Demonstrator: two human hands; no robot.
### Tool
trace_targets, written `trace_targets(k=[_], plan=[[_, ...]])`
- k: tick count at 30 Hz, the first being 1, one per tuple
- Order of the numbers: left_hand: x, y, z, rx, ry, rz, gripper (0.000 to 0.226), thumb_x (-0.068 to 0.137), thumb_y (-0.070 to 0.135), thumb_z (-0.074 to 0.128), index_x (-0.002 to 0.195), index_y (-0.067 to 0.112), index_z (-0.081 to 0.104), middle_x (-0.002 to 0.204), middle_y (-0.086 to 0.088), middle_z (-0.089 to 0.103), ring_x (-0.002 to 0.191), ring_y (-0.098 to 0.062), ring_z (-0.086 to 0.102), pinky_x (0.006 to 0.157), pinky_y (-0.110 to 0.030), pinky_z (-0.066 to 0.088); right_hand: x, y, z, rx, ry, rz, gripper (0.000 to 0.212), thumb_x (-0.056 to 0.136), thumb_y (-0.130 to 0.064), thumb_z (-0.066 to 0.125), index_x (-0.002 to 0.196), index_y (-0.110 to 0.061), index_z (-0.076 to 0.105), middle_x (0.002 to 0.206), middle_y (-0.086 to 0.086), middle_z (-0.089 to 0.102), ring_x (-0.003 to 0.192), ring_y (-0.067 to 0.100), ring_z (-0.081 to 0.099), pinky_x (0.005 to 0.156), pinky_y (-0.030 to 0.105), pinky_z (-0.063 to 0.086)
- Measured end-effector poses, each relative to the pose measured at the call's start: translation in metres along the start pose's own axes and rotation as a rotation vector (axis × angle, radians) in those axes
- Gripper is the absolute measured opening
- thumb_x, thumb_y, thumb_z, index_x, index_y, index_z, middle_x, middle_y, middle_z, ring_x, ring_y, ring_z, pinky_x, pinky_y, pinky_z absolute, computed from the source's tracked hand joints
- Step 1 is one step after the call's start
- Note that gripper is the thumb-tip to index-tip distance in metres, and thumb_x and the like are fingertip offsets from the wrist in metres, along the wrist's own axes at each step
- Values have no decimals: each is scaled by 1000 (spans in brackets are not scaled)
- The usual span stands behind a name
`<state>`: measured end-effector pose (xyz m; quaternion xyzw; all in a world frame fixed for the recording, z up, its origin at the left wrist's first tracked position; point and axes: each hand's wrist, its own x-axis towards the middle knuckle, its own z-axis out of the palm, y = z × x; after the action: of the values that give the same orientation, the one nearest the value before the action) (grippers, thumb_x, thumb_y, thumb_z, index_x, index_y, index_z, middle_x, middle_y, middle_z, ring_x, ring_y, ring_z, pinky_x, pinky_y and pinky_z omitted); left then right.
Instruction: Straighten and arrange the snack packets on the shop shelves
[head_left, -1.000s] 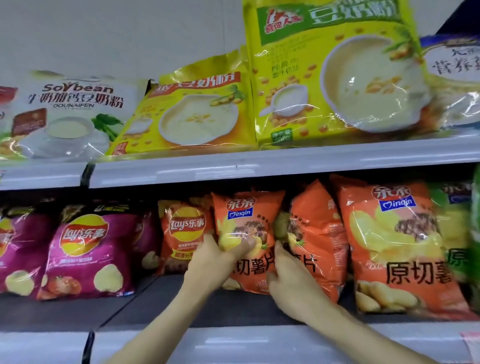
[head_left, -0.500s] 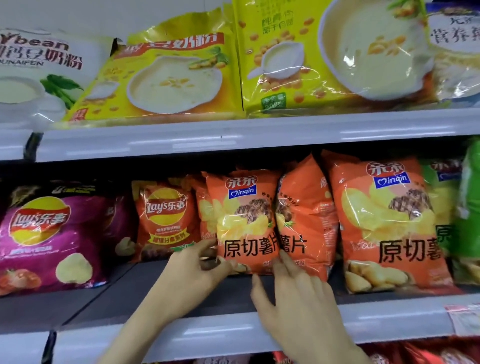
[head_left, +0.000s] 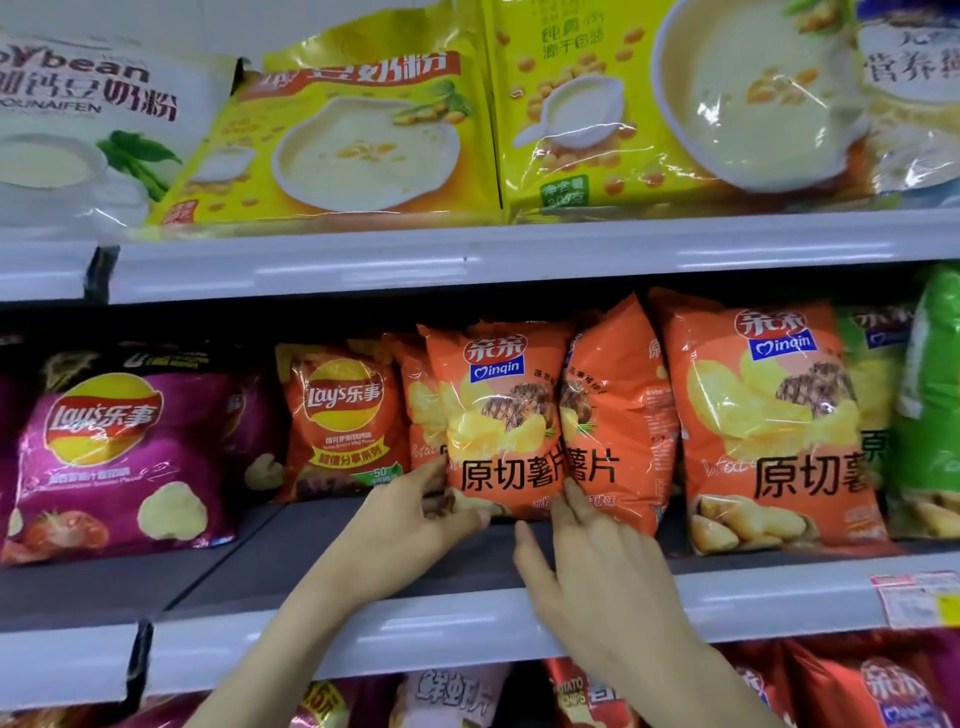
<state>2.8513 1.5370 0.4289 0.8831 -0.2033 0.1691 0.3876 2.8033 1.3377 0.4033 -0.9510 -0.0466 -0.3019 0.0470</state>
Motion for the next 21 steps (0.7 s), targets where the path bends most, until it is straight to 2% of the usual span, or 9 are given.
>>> trace_targets(k=[3, 6, 9, 11, 13, 15, 17, 21], plan=[[-3, 0, 1, 111, 106, 65, 24, 92, 42, 73, 115, 36, 68, 104, 23, 77, 98, 2, 71, 93, -33, 59, -2, 0, 2, 47, 5, 23, 92, 89, -64, 6, 143, -14, 61, 159, 7, 49, 117, 22, 68, 90, 37, 56], [-6, 9, -4, 177, 174, 39, 22, 96, 36, 71, 115, 27, 74, 100, 16, 78, 94, -7, 72, 90, -41, 59, -5, 4, 0, 145, 41, 18, 70, 96, -56, 29, 128, -12, 72, 148, 4, 61, 118, 23, 68, 93, 36, 56], [-13, 19, -9, 261, 212, -18, 24, 96, 42, 69, 108, 22, 75, 100, 6, 79, 96, -21, 72, 86, -44, 60, -7, 8, -11, 183, 38, -15, 56, 102, -51, 40, 136, -14, 66, 154, -2, 54, 130, 19, 58, 104, 34, 49], [-20, 27, -12, 334, 242, -63, 31, 95, 47, 67, 111, 21, 74, 104, -1, 78, 99, -29, 70, 86, -45, 60, -10, 13, -18, 205, 74, -46, 55, 103, -52, 41, 140, -16, 63, 152, -5, 54, 133, 16, 54, 108, 32, 46], [-31, 38, -15, 379, 249, -86, 34, 95, 51, 65, 119, 28, 74, 110, 1, 77, 105, -30, 70, 88, -44, 59, -17, 19, -28, 199, 105, -58, 58, 101, -54, 36, 136, -19, 65, 142, -7, 61, 128, 13, 56, 104, 30, 47], [-43, 52, -14, 425, 224, -85, 44, 93, 56, 62, 129, 33, 70, 117, 5, 76, 111, -27, 69, 91, -43, 59, -26, 29, -35, 176, 146, -69, 59, 97, -55, 34, 125, -19, 71, 122, -7, 69, 113, 13, 61, 93, 32, 52], [-54, 69, -8, 467, 194, -64, 44, 93, 57, 59, 130, 35, 68, 116, 6, 75, 111, -26, 68, 90, -43, 58, -36, 41, -42, 149, 166, -77, 56, 96, -54, 35, 118, -19, 74, 110, -7, 71, 104, 14, 62, 85, 32, 54], [-68, 108, 21, 548, 182, 66, 46, 97, 57, 57, 140, 39, 62, 127, 12, 72, 119, -20, 66, 92, -41, 57, -65, 69, -53, 174, 217, -66, 48, 94, -49, 44, 122, -22, 72, 112, -8, 72, 107, 16, 64, 83, 33, 55]])
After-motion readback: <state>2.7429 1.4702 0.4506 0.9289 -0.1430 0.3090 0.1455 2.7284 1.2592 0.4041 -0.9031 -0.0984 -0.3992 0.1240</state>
